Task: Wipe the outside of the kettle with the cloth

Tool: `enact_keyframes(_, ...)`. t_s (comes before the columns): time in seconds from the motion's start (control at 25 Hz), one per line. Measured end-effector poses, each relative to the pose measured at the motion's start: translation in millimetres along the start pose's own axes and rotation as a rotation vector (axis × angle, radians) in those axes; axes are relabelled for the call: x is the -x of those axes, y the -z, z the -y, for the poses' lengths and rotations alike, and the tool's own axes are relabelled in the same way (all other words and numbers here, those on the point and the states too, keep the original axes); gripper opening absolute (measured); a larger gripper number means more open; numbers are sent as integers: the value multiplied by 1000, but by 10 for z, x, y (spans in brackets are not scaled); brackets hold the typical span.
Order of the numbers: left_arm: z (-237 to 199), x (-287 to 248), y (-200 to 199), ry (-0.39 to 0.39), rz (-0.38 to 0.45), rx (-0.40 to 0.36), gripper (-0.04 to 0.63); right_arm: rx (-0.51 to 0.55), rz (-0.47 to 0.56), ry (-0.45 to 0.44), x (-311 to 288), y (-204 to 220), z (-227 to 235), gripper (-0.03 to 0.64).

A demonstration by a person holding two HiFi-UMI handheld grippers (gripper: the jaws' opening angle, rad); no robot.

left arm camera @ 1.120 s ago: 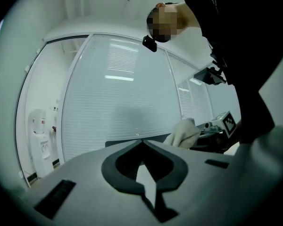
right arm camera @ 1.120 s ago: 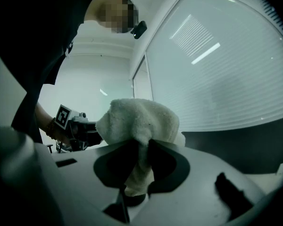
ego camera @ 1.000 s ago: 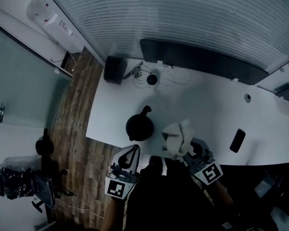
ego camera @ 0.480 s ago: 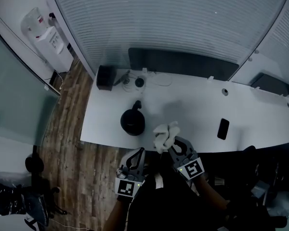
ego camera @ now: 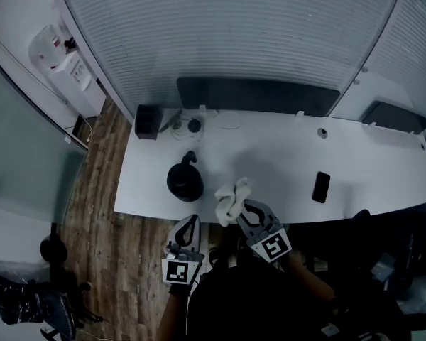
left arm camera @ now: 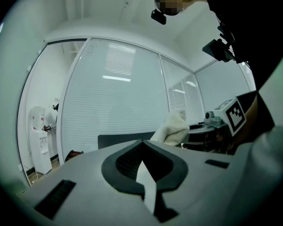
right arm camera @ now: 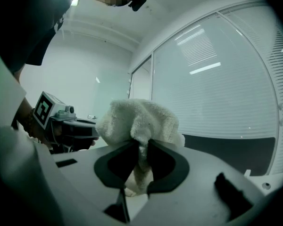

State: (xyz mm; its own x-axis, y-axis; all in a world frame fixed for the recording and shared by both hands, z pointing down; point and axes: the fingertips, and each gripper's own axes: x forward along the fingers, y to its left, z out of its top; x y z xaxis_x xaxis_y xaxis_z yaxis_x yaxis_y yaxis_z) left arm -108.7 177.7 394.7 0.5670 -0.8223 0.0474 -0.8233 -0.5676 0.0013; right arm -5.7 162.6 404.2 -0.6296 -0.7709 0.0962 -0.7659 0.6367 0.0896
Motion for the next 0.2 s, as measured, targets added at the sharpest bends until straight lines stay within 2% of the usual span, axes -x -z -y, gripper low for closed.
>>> enact_keyframes(0.2,98,-131,132,-13,-16,-17,5,7,-6,-52,-37,126,79,66)
